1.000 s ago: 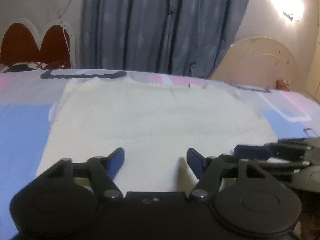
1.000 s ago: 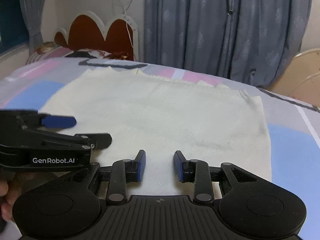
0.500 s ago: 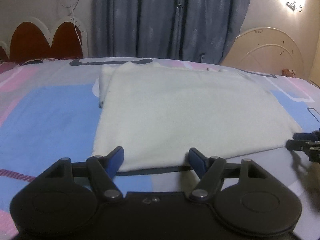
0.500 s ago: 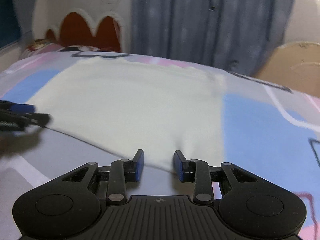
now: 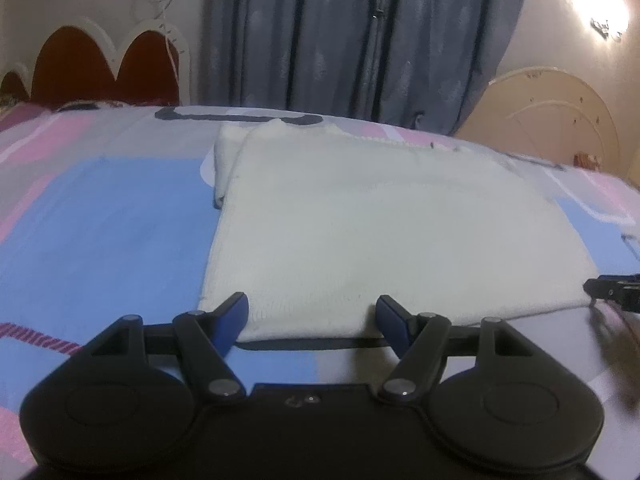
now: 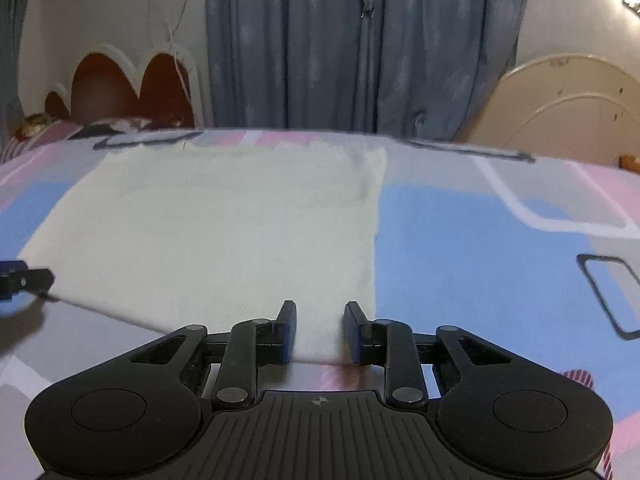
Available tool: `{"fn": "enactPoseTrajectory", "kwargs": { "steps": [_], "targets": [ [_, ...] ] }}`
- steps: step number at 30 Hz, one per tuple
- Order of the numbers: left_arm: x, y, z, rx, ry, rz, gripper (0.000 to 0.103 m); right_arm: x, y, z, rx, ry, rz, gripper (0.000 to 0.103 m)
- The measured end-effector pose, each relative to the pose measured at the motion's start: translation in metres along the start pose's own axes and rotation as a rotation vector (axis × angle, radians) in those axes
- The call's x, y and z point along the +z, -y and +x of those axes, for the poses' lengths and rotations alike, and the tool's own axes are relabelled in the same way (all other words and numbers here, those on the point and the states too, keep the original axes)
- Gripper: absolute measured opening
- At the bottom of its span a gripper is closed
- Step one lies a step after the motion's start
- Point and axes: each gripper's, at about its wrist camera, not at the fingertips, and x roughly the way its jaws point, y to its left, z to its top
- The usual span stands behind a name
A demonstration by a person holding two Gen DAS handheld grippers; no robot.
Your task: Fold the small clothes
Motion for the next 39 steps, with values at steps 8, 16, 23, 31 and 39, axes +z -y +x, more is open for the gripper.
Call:
{"fn": "enactPoseTrajectory", "kwargs": {
  "steps": [8,16,23,31,39],
  "targets": [
    [0.002,-0.016,-0.03,0.015,0.023,-0.118,0.066,0.002,-0.005,-0.022,0.045,0.057,0.035,0.027],
    [-0.018,-0.065,-0.022,-0.122,0.014,-0.538,0.052,0.014,-0.029,-0.022,0.151,0.076,0.062,0.008],
    [-0.02,-0.07,0.0,-0.172,0.099,-0.778,0.052,0.036,-0.044,0.002,0.223,0.085,0.108,0.008],
    [-0.009,-0.072,0.025,-0.147,0.151,-0.858,0.033,0.074,-0.061,0.054,0.282,0.108,0.133,0.004],
    [-0.007,-0.078,0.026,-0.198,0.197,-0.909,0.006,0.09,-0.083,0.096,0.322,0.089,0.081,0.004]
  ]
}}
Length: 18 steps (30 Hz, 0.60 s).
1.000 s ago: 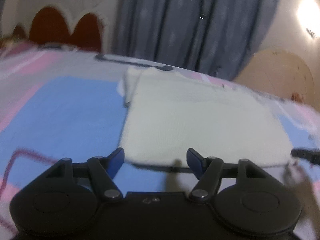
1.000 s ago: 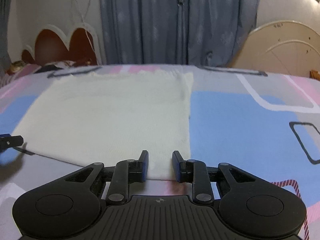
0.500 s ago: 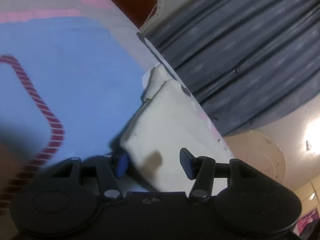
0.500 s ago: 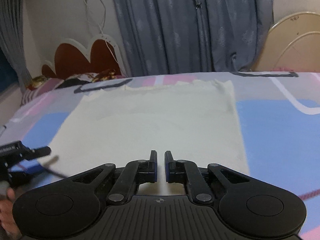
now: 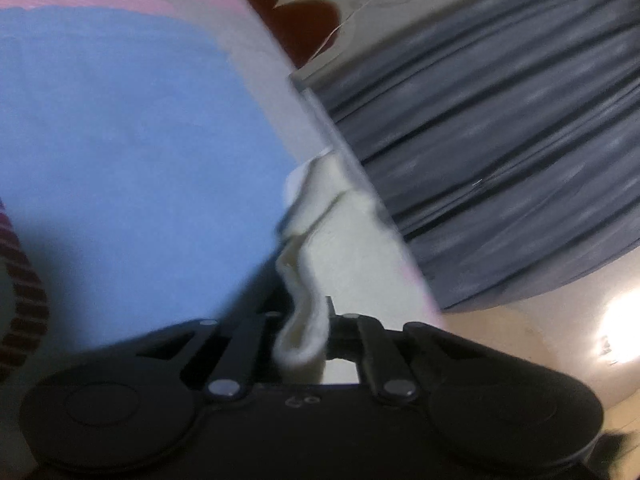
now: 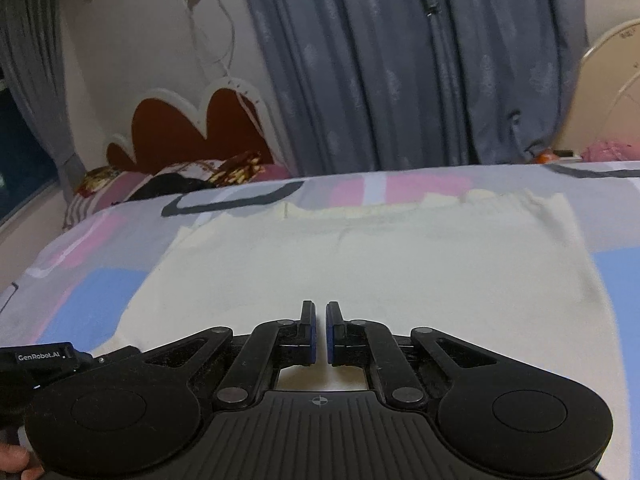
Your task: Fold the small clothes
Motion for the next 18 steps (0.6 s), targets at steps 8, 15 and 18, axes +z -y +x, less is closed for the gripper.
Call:
{"fn": "enactPoseTrajectory", "kwargs": {
  "steps": [8,15,18],
  "targets": [
    [-0.001,0.006,0.009,0.06,0.014,0.062,0.036,-0.014,0.004,0.012,-0.021,-0.015,-0.028,0.0],
    [0.002,0.03,-0.001,-0.019,0.029,0.137,0.005,-0.011,0.01,0.012,0.004,-0.023,0.006,0.0],
    [0.001,0.064,0.0,-0.085,0.014,0.225,0.005,-0.011,0.013,0.01,0.018,-0.017,0.024,0.0]
  ]
}}
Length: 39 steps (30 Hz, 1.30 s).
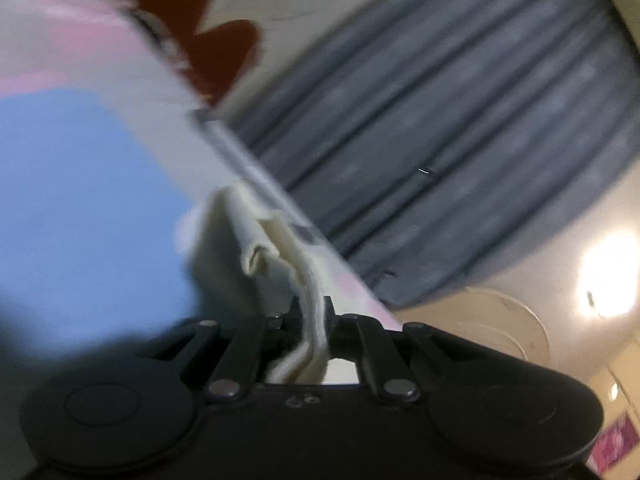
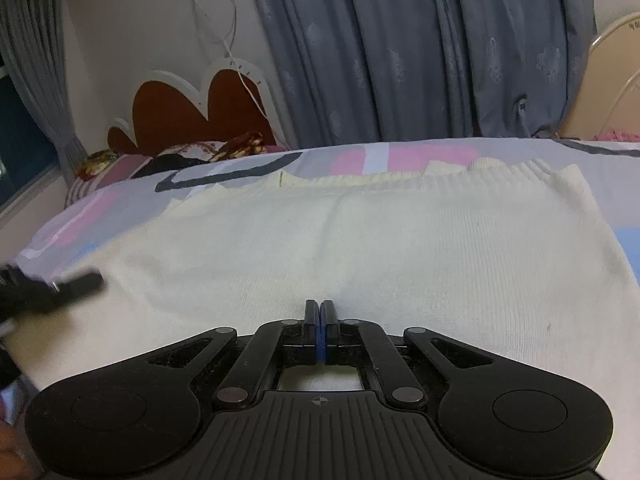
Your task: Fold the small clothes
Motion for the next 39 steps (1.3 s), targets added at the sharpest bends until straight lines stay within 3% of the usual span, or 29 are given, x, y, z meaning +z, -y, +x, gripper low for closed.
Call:
{"fn": "enactPoseTrajectory", "kwargs": {
  "steps": [2,6,10,14,15,16,17,18,19,20,21,24,25,26,30,34,39],
  "targets": [
    [0.001,0.022,0.007,-0.045,-0.026,0.05,0.005,0.003,0.008,-0.009,0.013,0.013,0.05,0.0],
    [-0.015,0.075,0.03,-0.116,-0.111,0.165,0.005,0.009,0.049,-0.051,-0.021,0.131,0.213,0.0],
    [-0.054,0.123,0.053,-0.155,-0.203,0.268,0.005,0.018,0.098,-0.099,-0.074,0.208,0.318,0.0],
    [-0.106,0.155,0.084,-0.174,-0.318,0.327,0.006,0.02,0.135,-0.136,-0.119,0.232,0.359,0.0],
    [-0.124,0.161,0.094,-0.181,-0.365,0.348,0.009,0.021,0.144,-0.142,-0.125,0.23,0.363,0.0],
    [-0.138,0.167,0.103,-0.178,-0.442,0.38,0.024,0.019,0.151,-0.148,-0.124,0.227,0.374,0.0],
    [-0.147,0.17,0.11,-0.156,-0.515,0.402,0.031,0.016,0.158,-0.151,-0.117,0.223,0.391,0.0],
    [-0.15,0.172,0.105,-0.143,-0.521,0.414,0.034,0.014,0.165,-0.154,-0.109,0.216,0.412,0.003],
    [-0.144,0.171,0.094,-0.162,-0.483,0.42,0.048,0.012,0.169,-0.157,-0.109,0.208,0.432,0.01],
    [-0.135,0.168,0.084,-0.182,-0.444,0.42,0.059,0.013,0.172,-0.161,-0.1,0.213,0.44,0.037],
    [-0.124,0.162,0.073,-0.179,-0.397,0.414,0.058,0.013,0.172,-0.163,-0.091,0.231,0.438,0.059],
    [-0.084,0.134,0.052,-0.105,-0.256,0.393,0.059,0.015,0.16,-0.161,-0.045,0.23,0.404,0.057],
    [-0.072,0.123,0.054,-0.065,-0.232,0.389,0.058,0.018,0.153,-0.153,-0.022,0.219,0.395,0.047],
    [-0.065,0.115,0.057,-0.03,-0.235,0.384,0.058,0.018,0.148,-0.147,-0.012,0.202,0.383,0.04],
    [-0.053,0.082,0.072,0.029,-0.292,0.342,0.058,0.019,0.131,-0.122,-0.022,0.143,0.317,0.039],
    [-0.065,0.076,0.078,0.03,-0.325,0.346,0.06,0.019,0.129,-0.103,-0.044,0.099,0.289,0.039],
    [-0.059,0.071,0.086,0.025,-0.332,0.353,0.061,0.022,0.132,-0.088,-0.043,0.049,0.275,0.039]
  ]
}}
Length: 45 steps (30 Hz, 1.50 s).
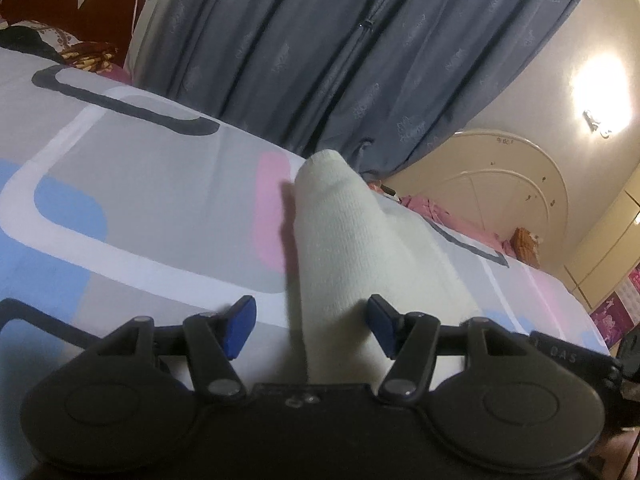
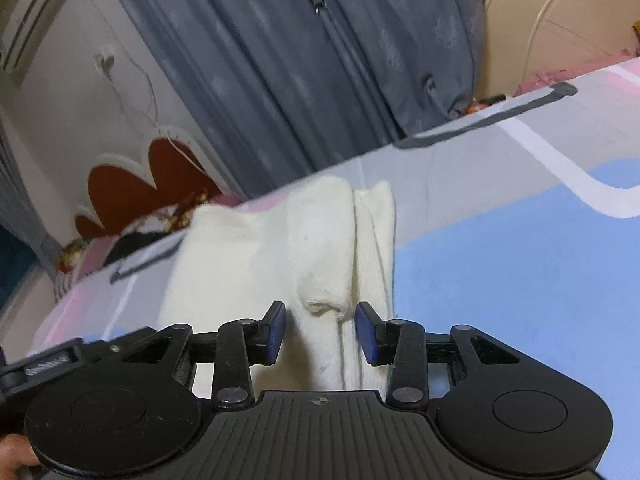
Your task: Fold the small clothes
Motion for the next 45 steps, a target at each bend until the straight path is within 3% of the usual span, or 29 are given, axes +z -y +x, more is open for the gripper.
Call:
{"fn": "enactPoseTrajectory", "kwargs": {
  "steps": [3,4,5,8,12,14,17,19,21,23,25,26,27,28,30,31,34,36,39,40,42,45],
  "targets": [
    [0.006,0.0,-0.003,0.004,-0.01,0.015,0.066,0.001,-0.004,0.006,0.006,-0.015,-0.021,0.039],
    [0.006,0.001,-0.002,0.0,-0.012,0.016,0.066,0.001,-0.007,0.007,-0.005,-0.019,-0.043,0.033],
    [0.007,0.001,-0.002,-0.003,-0.013,0.016,0.064,0.001,-0.01,0.008,-0.014,-0.021,-0.061,0.017],
    [0.013,0.008,-0.007,-0.019,-0.005,0.034,0.055,0.0,-0.022,-0.003,-0.036,0.026,-0.129,0.011],
    [0.017,0.027,0.001,-0.014,-0.02,0.118,0.055,-0.001,-0.022,-0.031,-0.027,0.09,-0.119,0.011],
    [0.013,0.031,0.016,0.019,-0.074,0.16,0.061,-0.008,-0.011,-0.024,-0.053,0.049,-0.104,0.011],
    [0.01,0.024,0.023,0.002,-0.087,0.128,0.064,-0.015,0.005,-0.011,-0.054,0.0,-0.041,0.011],
    [0.016,0.023,0.014,-0.007,-0.071,0.124,0.053,-0.01,0.008,-0.017,-0.041,0.005,-0.015,0.012],
    [0.027,0.026,-0.004,-0.06,0.004,0.113,0.048,-0.006,0.005,-0.039,-0.099,0.098,-0.023,0.037],
    [0.041,0.036,-0.005,-0.141,0.037,0.128,0.045,0.001,0.001,-0.055,-0.104,0.197,-0.059,0.038],
    [0.05,0.051,0.01,-0.156,0.014,0.172,0.045,0.014,-0.004,-0.043,-0.072,0.157,-0.074,0.037],
    [0.052,0.058,0.023,-0.164,-0.01,0.189,0.045,0.018,-0.01,-0.031,-0.065,0.131,-0.107,0.03],
    [0.052,0.063,0.034,-0.151,-0.03,0.199,0.045,0.021,-0.016,-0.021,-0.06,0.112,-0.143,0.023],
    [0.05,0.067,0.05,-0.123,-0.064,0.225,0.046,0.022,-0.02,-0.009,-0.062,0.087,-0.175,0.022],
    [0.041,0.07,0.073,-0.046,-0.118,0.303,0.046,0.019,-0.02,0.02,-0.127,-0.008,-0.218,0.017],
    [0.037,0.069,0.074,-0.053,-0.092,0.314,0.046,0.014,-0.015,0.029,-0.142,-0.021,-0.23,0.016],
    [0.038,0.073,0.059,-0.038,-0.098,0.365,0.044,0.014,-0.011,0.021,-0.133,-0.034,-0.212,0.016],
    [0.033,0.079,0.037,-0.048,-0.053,0.395,0.044,0.01,-0.019,0.005,-0.138,-0.017,-0.244,0.016],
    [0.006,0.077,0.026,-0.038,-0.065,0.411,0.046,-0.005,-0.029,-0.012,-0.106,0.004,-0.295,0.016],
    [-0.004,0.08,0.024,-0.02,-0.033,0.456,0.047,-0.014,-0.032,-0.007,-0.121,-0.03,-0.321,0.016],
    [-0.011,0.086,0.021,0.011,-0.011,0.486,0.046,-0.03,-0.033,-0.004,-0.15,0.004,-0.378,0.016],
    [-0.008,0.095,0.006,0.022,-0.015,0.482,0.045,-0.025,-0.036,-0.01,-0.161,-0.007,-0.323,0.016]
  ]
}}
